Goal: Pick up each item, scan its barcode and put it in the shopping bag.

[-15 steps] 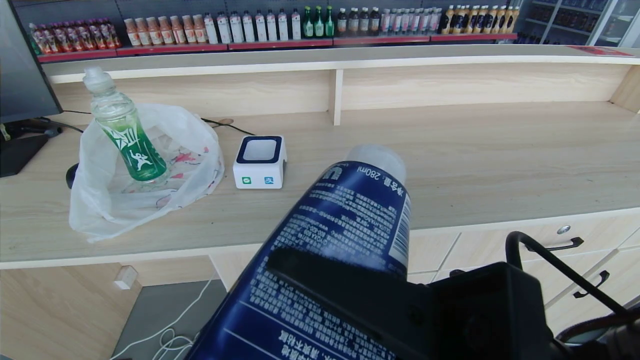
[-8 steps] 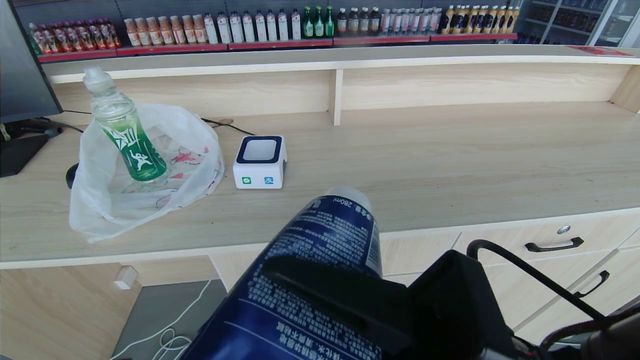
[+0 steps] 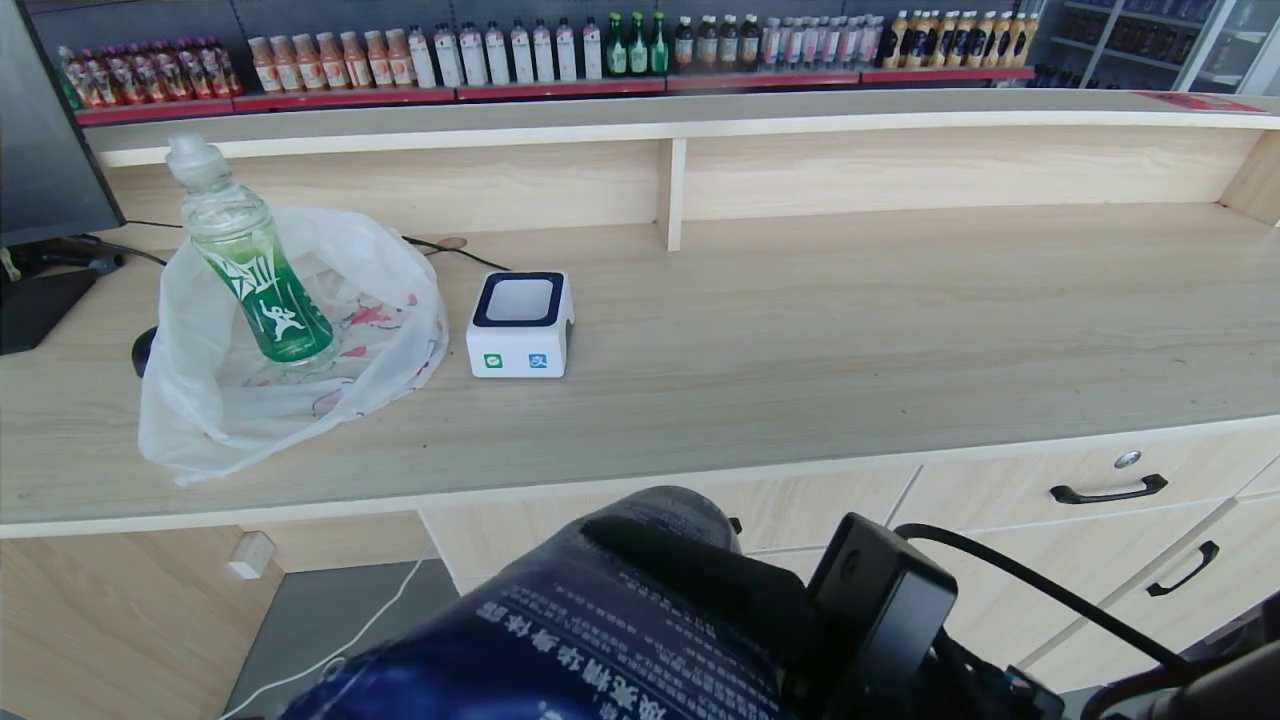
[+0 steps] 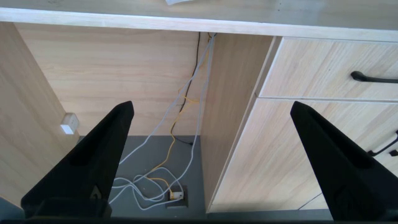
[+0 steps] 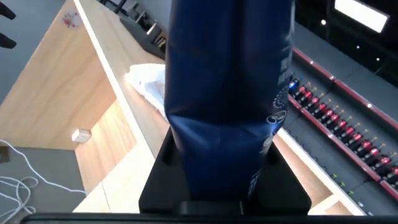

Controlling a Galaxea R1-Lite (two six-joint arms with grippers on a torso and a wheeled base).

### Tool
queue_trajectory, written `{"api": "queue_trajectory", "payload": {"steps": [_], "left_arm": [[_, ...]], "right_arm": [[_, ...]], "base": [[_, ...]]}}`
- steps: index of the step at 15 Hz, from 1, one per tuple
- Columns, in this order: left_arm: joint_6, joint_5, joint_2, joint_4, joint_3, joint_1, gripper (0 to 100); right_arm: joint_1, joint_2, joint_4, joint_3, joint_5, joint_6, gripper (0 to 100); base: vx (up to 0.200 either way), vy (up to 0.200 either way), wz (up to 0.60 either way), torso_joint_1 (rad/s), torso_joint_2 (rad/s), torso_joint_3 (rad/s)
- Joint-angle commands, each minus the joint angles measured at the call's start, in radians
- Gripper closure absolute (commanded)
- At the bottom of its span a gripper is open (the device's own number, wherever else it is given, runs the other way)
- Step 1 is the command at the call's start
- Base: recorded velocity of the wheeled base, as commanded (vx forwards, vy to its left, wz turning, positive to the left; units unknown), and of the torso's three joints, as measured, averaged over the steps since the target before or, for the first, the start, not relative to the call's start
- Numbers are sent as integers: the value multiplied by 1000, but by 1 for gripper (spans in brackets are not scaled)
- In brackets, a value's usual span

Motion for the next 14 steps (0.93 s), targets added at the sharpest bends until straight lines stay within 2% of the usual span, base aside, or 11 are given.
{"api": "queue_trajectory", "payload": {"steps": [1,5,8,10,11,12,14], "left_arm": [[-1,1,0,0,0,0,0],[-1,1,2,0,0,0,0],[-1,1,2,0,0,0,0],[-1,1,0,0,0,0,0],[-1,1,2,0,0,0,0],[-1,1,2,0,0,-1,0],[-1,1,0,0,0,0,0]], "right_arm": [[-27,-44,-1,12,-11,75,100],[-111,-52,-1,-19,-20,285,100],[-126,-49,-1,-143,-97,480,100],[-180,-46,-1,-146,-99,611,100],[-229,-39,-1,-135,-99,706,100],[-264,-35,-1,-135,-100,753,100],[-393,-7,-1,-139,-103,844,100]], "base": [[0,0,0,0,0,0],[0,0,0,0,0,0],[0,0,0,0,0,0],[0,0,0,0,0,0],[0,0,0,0,0,0],[0,0,0,0,0,0],[0,0,0,0,0,0]]}}
